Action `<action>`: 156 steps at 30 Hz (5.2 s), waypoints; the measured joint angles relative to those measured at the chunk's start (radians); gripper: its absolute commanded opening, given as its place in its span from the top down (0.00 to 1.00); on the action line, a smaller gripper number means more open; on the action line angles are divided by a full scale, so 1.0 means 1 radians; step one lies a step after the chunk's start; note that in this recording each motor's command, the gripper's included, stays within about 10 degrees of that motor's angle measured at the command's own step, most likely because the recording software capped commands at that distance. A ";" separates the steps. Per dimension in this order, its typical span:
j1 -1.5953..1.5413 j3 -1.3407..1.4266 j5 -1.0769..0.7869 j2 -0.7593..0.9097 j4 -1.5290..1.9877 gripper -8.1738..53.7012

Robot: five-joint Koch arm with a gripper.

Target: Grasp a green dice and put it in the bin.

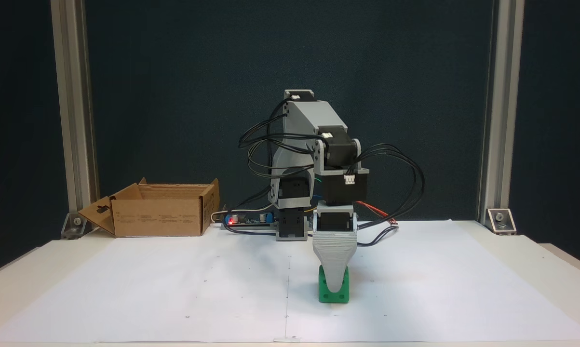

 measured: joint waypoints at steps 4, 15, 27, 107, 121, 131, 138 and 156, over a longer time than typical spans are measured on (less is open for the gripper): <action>0.003 0.000 0.000 -0.011 -0.021 0.17; 0.015 0.000 0.000 -0.040 -0.035 0.17; 0.038 0.000 0.000 -0.043 -0.040 0.23; 2.143 -0.117 -0.838 0.169 0.015 0.28; 1.885 -0.094 -0.621 0.486 0.017 0.14; 1.163 -0.094 -0.356 0.716 0.017 0.14; 0.664 0.018 -0.337 0.802 0.018 0.14; 0.325 0.802 -0.337 1.097 -0.710 0.14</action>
